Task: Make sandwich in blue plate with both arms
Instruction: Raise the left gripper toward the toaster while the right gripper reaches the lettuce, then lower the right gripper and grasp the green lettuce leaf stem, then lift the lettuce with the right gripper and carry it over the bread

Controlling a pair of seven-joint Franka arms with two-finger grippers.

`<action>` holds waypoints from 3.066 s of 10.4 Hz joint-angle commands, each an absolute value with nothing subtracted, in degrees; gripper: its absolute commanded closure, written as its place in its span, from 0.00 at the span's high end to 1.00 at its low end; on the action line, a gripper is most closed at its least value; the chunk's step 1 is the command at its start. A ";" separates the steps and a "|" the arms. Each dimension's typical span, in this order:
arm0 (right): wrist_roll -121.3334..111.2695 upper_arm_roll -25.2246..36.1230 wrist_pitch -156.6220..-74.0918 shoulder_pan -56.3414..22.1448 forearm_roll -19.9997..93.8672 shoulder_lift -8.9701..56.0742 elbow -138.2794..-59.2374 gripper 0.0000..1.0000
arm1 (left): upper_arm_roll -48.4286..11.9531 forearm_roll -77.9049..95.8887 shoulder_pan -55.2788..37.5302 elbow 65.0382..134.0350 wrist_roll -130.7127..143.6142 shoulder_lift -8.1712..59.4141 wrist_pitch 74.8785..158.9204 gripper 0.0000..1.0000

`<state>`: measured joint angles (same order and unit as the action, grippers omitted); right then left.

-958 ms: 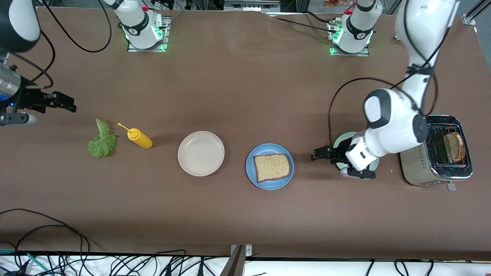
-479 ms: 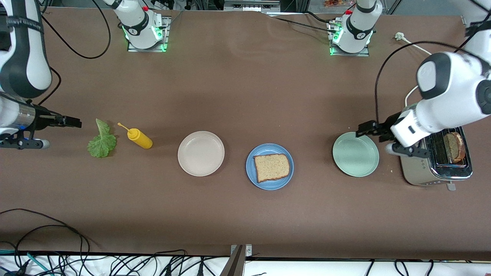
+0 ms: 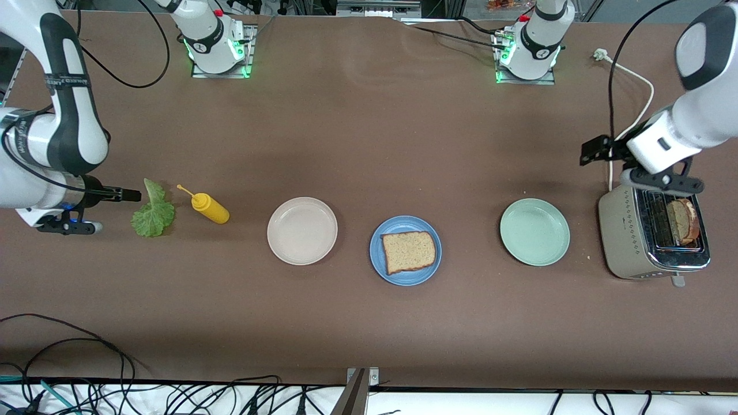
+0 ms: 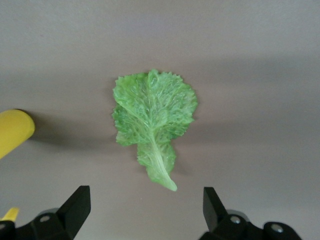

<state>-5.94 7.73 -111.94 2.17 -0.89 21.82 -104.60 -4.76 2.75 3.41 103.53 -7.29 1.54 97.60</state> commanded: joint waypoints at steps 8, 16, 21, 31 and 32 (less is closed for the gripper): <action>-8.26 7.56 -126.82 4.48 -1.23 28.82 -113.73 0.99 | -2.12 -1.23 -0.60 81.85 4.83 5.01 74.54 1.00; -11.43 7.30 -126.21 6.15 -0.53 29.18 -113.82 0.00 | 2.11 -0.62 -3.96 81.65 5.54 4.83 74.44 1.00; -12.48 7.03 -118.33 6.15 -0.53 24.89 -112.33 0.00 | 2.55 -1.06 -3.43 81.30 8.26 4.84 74.53 1.00; 0.67 -14.29 -86.58 5.71 -0.62 11.51 -89.32 0.00 | 2.37 -1.32 -3.08 78.84 8.09 5.10 74.79 1.00; 5.84 -17.98 -87.09 5.54 -0.62 11.69 -87.64 0.00 | 2.20 -1.32 -3.16 78.84 8.17 5.10 74.79 1.00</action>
